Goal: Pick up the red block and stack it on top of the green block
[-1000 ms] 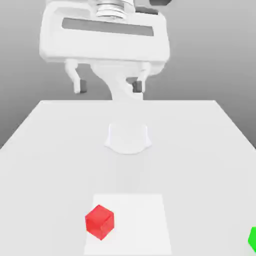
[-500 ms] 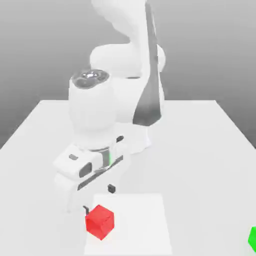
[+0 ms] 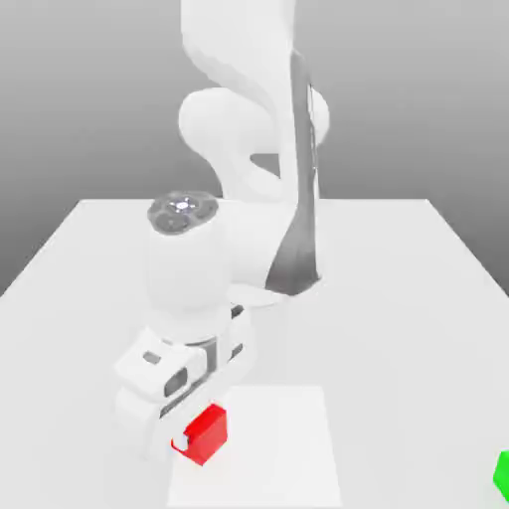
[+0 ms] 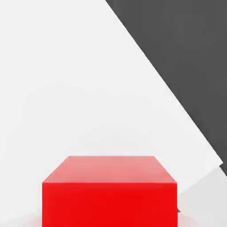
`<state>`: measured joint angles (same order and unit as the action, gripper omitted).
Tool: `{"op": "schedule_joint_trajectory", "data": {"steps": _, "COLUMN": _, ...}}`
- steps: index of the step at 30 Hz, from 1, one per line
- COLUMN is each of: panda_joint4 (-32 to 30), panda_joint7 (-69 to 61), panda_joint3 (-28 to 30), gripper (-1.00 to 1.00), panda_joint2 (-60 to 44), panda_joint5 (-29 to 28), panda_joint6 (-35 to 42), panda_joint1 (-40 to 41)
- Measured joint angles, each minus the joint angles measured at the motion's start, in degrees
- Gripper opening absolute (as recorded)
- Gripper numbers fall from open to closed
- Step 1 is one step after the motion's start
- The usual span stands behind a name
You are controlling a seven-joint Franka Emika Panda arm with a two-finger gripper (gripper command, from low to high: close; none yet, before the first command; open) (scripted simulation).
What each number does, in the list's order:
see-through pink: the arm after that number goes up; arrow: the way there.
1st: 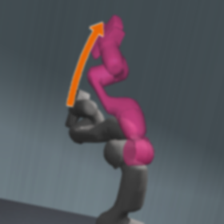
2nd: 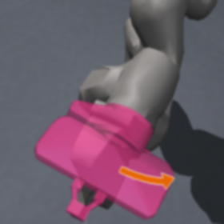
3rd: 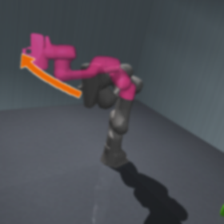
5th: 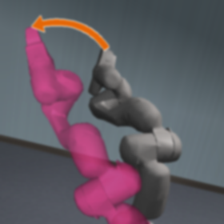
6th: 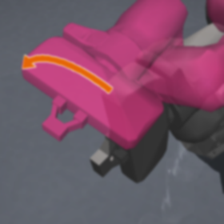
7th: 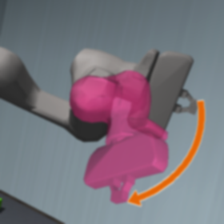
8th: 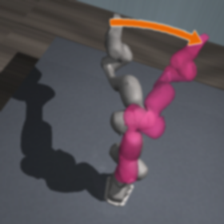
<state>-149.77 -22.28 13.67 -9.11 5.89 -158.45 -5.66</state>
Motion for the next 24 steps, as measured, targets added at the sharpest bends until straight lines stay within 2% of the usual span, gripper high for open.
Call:
{"op": "schedule_joint_trajectory", "data": {"steps": 8, "panda_joint4": 6.68, "panda_joint7": 16.96, "panda_joint3": -3.21, "gripper": -1.0, "panda_joint2": -1.29, "panda_joint5": -3.65, "panda_joint6": 5.8, "panda_joint1": -7.55}}
{"op": "schedule_joint_trajectory", "data": {"steps": 24, "panda_joint4": 22.91, "panda_joint7": 51.07, "panda_joint3": -9.85, "gripper": -1.0, "panda_joint2": -8.57, "panda_joint5": -4.66, "panda_joint6": 14.57, "panda_joint1": -26.23}}
